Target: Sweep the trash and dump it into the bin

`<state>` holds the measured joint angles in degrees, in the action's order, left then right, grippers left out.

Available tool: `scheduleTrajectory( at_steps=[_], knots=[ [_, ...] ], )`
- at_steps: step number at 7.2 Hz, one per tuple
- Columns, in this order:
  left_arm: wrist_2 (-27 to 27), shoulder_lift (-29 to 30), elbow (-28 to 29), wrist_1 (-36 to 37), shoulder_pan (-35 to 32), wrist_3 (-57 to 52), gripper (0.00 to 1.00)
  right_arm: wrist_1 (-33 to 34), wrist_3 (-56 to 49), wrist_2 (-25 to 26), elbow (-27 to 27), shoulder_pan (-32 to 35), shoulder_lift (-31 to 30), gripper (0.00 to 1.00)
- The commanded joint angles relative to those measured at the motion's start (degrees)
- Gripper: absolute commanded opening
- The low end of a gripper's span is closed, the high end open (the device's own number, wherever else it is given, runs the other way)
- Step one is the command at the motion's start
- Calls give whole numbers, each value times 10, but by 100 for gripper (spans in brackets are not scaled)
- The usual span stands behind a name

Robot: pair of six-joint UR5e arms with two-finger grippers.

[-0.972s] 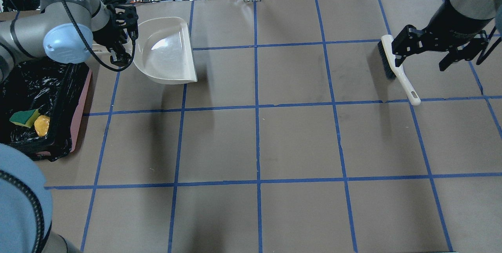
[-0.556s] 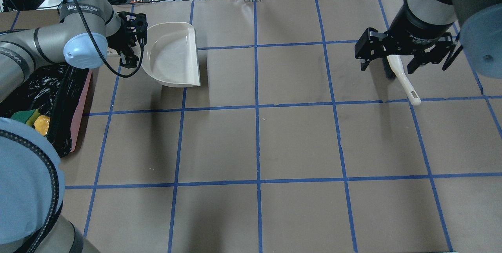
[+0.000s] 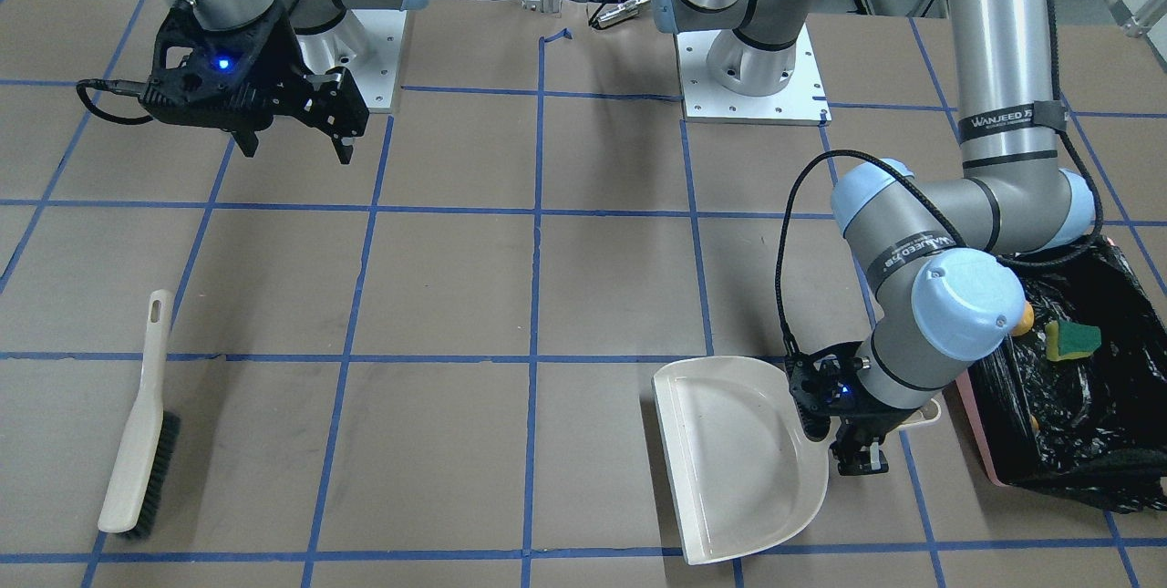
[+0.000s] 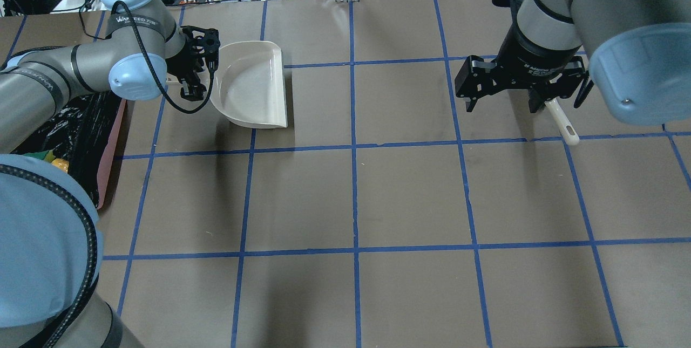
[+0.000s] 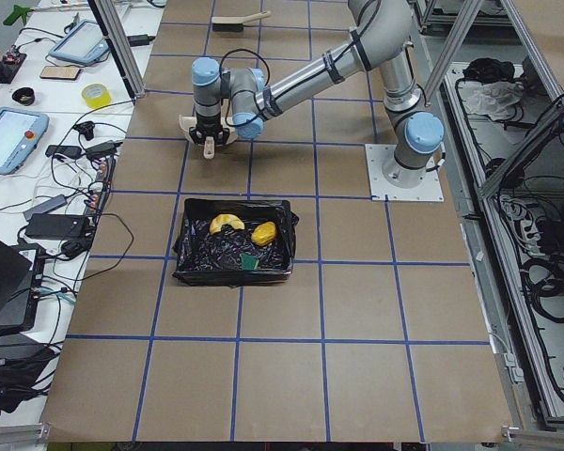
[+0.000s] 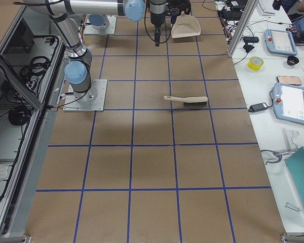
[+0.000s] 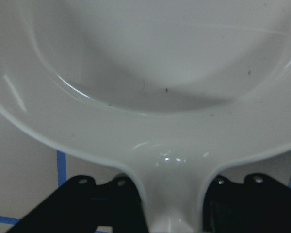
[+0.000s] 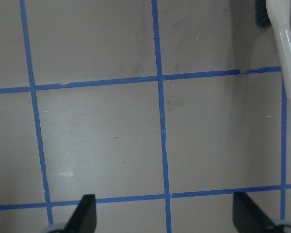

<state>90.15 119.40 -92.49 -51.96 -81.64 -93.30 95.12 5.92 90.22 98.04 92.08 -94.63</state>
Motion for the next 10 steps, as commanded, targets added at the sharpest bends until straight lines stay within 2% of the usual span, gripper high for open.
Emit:
scheduleTrajectory(
  at_steps=[1, 6, 7, 8, 9, 10],
  knots=[
    [0, 7, -12, 14, -2, 0, 0, 0, -6, 1, 2, 3, 1, 100],
    [1, 7, -27, 19, -17, 2, 0, 1, -8, 1, -3, 2, 0, 100],
    [1, 13, -29, 24, -17, 4, 4, 6, -9, 1, -2, 2, 0, 100],
    [0, 13, -36, 40, -17, 4, 15, 9, -6, 1, -1, 2, 0, 100],
    [0, 14, -44, 43, -17, 5, 56, 9, -3, 1, -1, 2, -5, 100],
    [-1, 16, -46, 42, -17, 19, 66, 8, -3, 1, 2, 2, 0, 100]
  ],
)
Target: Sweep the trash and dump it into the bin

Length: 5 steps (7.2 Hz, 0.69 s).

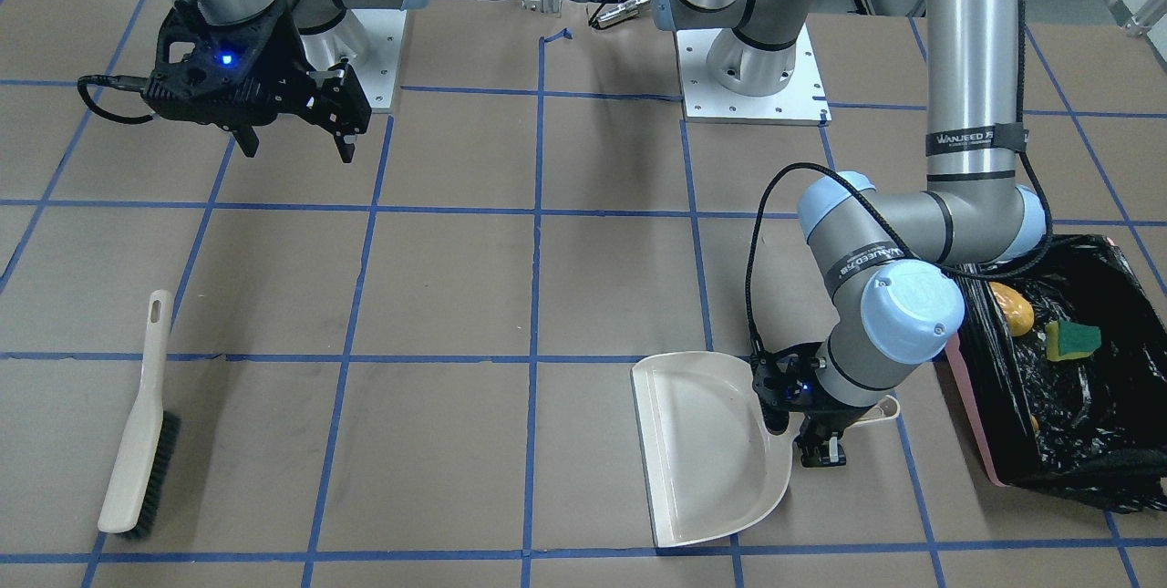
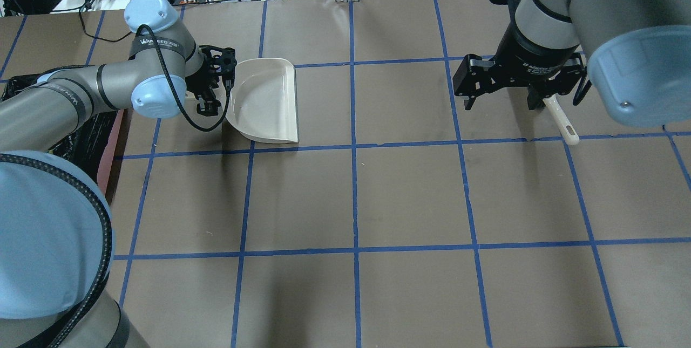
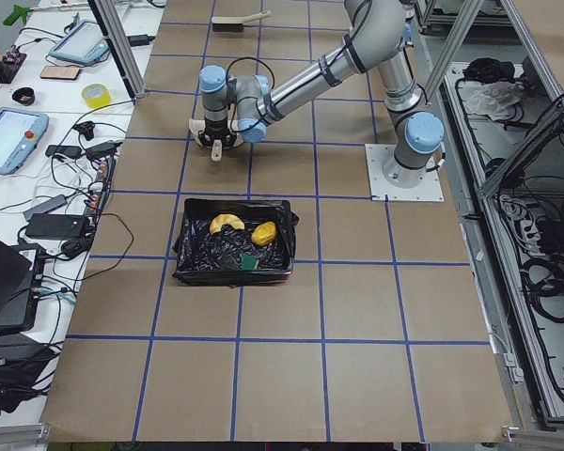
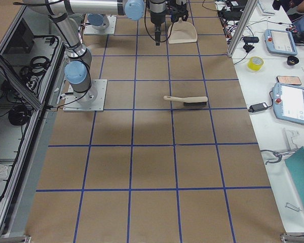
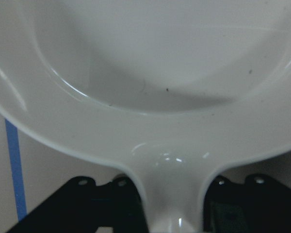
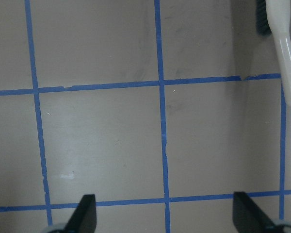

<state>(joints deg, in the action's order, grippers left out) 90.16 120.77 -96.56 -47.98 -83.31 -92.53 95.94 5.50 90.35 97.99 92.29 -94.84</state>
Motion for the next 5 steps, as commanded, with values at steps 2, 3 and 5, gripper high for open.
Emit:
scheduleTrajectory(
  at_steps=[2, 3, 5],
  knots=[
    [0, 0, -7, 4, 0, 16, 67, 0, -4, 0, 3, 0, 0, 100],
    [0, 0, -7, 5, 0, 16, 68, 1, -5, 0, 3, -1, 1, 100],
    [-1, -4, -7, 4, 0, 18, 68, 1, -3, -5, 3, -1, -2, 100]
  ],
)
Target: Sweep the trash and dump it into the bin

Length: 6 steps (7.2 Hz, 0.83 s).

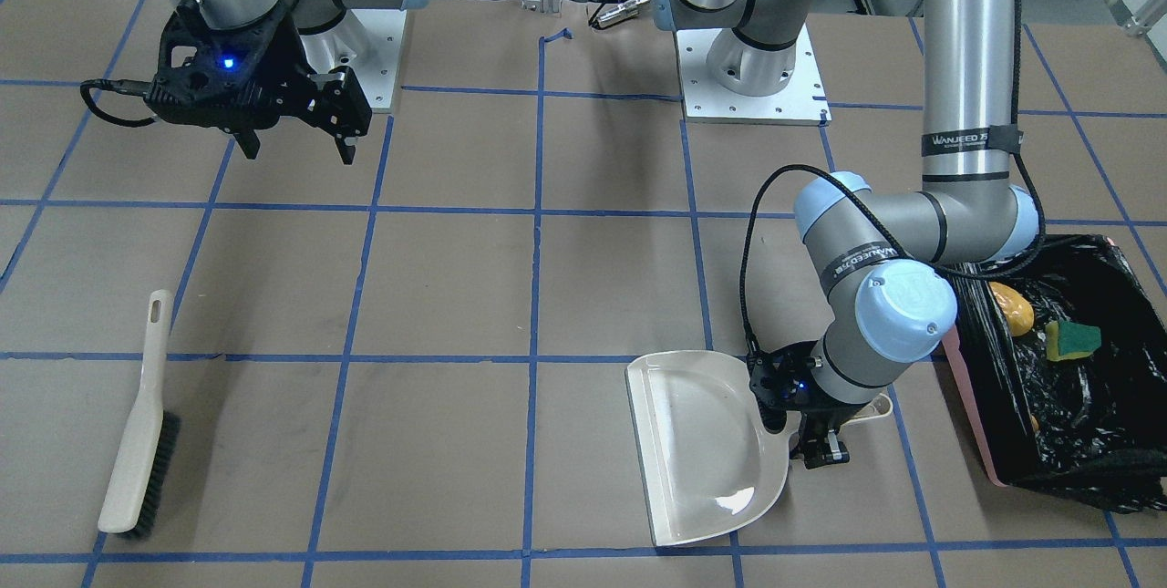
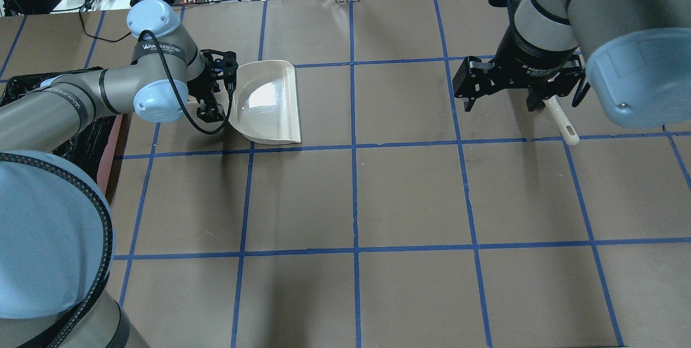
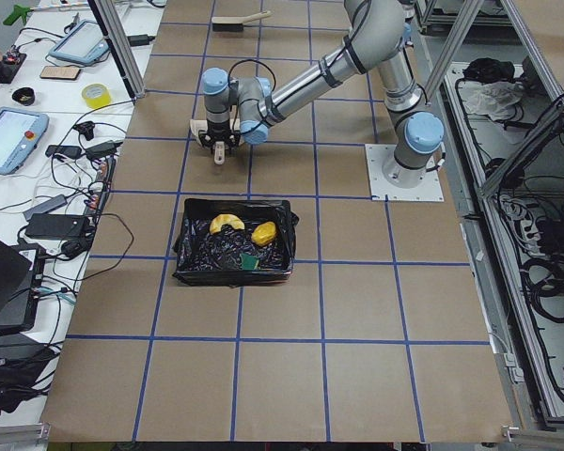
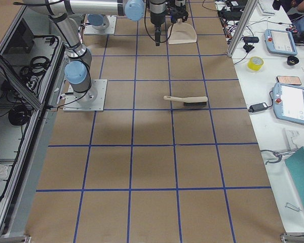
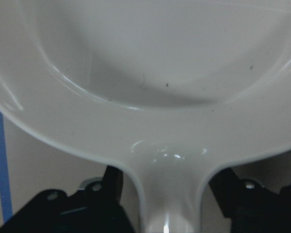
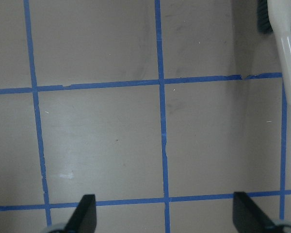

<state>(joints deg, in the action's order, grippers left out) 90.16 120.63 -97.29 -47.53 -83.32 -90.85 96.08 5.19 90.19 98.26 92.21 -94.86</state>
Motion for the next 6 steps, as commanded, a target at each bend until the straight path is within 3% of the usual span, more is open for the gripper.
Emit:
scheduleTrajectory(
  at_steps=[1, 5, 6],
  knots=[
    [-1, -8, 0, 0, 0, 2, 68, -1, -1, 0, 0, 0, -2, 100],
    [-1, -8, -2, 0, 0, 19, 68, 0, -2, 1, 0, 0, -2, 100],
    [-1, -12, -2, 0, 0, 28, 76, 2, -2, 0, 0, 0, -2, 100]
  ],
)
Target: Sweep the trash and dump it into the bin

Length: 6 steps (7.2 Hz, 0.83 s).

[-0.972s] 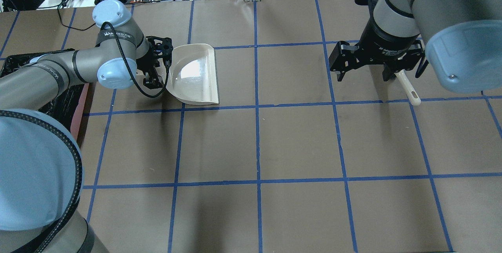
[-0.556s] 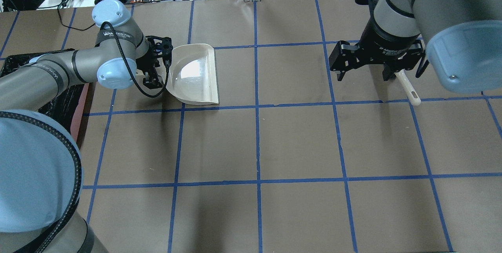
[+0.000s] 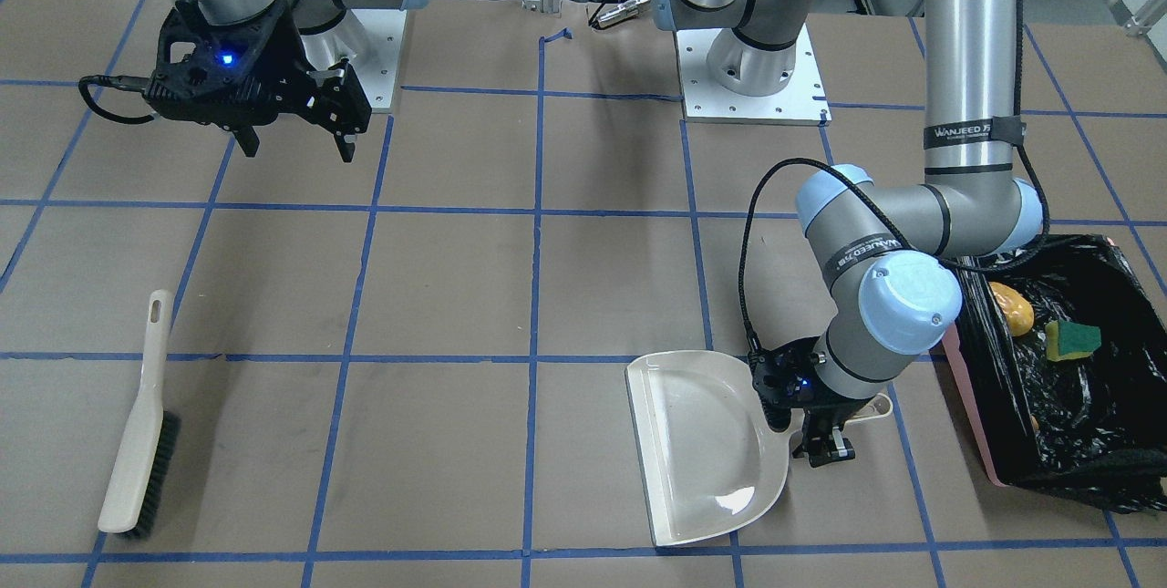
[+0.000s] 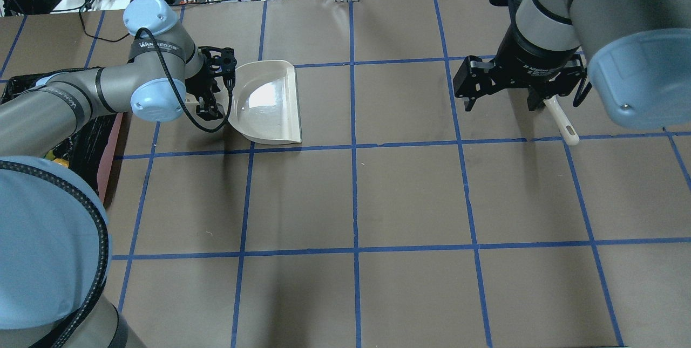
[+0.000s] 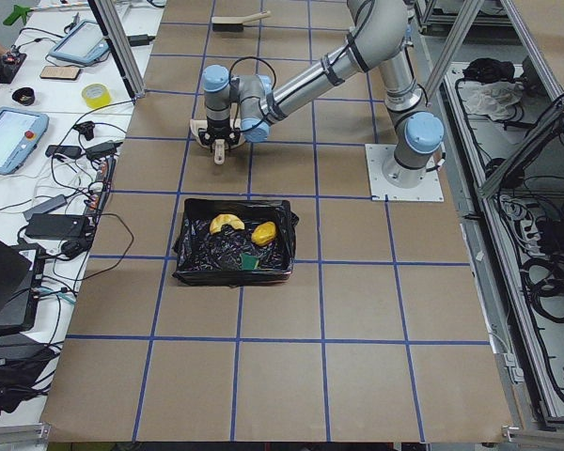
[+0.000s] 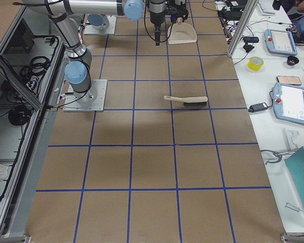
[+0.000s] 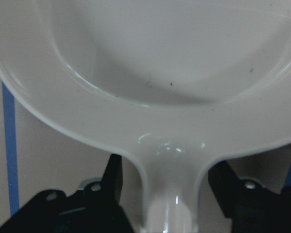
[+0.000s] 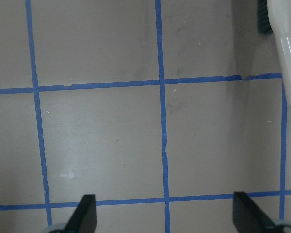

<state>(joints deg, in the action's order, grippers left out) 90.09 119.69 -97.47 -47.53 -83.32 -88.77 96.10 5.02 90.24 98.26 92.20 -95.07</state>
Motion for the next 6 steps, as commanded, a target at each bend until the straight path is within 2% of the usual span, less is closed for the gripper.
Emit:
scheduleTrajectory(
  at_steps=[1, 2, 3, 6],
  knots=[
    [0, -3, 0, 0, 0, 15, 80, 7, 1, -1, -1, 0, 0, 100],
    [1, -7, 0, -2, 0, 16, 88, 8, 1, -1, -1, 0, 0, 100],
    [3, -9, 1, -1, 0, 15, 100, 8, 1, -1, -1, 0, 0, 100],
    [2, -17, 4, -2, 0, 15, 100, 8, 0, 1, -1, -3, 1, 100]
  ],
)
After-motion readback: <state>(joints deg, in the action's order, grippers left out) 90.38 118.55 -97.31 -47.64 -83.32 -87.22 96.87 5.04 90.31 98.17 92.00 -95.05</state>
